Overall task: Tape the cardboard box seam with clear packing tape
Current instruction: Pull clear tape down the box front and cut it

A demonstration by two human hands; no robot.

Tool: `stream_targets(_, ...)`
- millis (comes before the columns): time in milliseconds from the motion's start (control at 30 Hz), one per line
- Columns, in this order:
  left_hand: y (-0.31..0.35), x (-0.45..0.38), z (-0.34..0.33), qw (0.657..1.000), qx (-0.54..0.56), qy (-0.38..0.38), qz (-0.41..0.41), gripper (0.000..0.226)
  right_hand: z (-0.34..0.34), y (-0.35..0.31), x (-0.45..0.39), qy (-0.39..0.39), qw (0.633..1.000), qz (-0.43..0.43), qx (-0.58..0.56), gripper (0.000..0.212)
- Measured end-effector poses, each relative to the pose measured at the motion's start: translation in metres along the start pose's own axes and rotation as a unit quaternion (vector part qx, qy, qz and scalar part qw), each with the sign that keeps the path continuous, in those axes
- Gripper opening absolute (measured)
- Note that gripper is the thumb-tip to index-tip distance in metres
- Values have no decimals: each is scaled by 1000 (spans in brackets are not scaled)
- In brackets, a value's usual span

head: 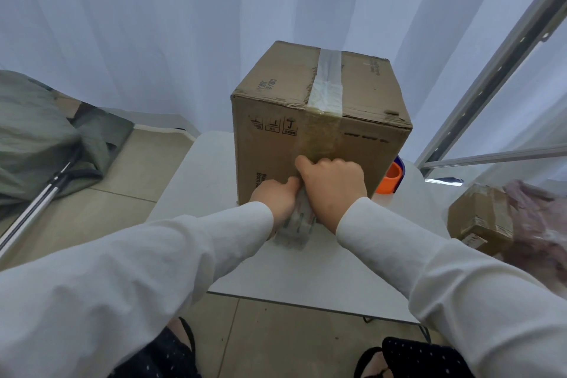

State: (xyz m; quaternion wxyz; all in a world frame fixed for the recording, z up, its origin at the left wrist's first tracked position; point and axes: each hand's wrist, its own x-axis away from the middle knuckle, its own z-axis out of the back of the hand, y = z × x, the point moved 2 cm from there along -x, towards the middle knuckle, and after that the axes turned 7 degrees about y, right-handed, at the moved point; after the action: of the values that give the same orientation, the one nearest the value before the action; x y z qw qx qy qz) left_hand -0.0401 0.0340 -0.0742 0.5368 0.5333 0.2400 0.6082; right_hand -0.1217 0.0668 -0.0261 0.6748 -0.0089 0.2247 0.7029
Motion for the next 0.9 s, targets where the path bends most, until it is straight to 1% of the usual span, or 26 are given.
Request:
stream_targets(67, 1, 0, -1, 1000, -3, -3, 0, 64, 2, 1, 0, -14, 1000, -7, -4, 33)
stream_targets(133, 0, -1, -3, 1000, -4, -6, -1, 67, 3, 2, 0, -20, 1000, -13, -2, 35)
stream_targets(267, 0, -1, -3, 1000, 5, -5, 0, 66, 2, 3, 1, -18, 1000, -23, -7, 35)
stream_targets(333, -1, -2, -3, 1000, 8, -3, 2, 62, 0, 4, 2, -18, 999, -26, -3, 34)
stream_targets(433, -2, -2, -2, 1000, 10, 0, 8, 45, -1, 4, 4, -21, 999, -27, 5, 33)
stream_targets(500, -3, -3, -3, 1000, 14, 0, 12, 40, -2, 4, 4, -27, 999, -30, 8, 32)
stream_targets(900, -6, -5, -8, 999, 29, 0, 14, 39, -3, 9, 8, -26, 999, -23, 4, 30)
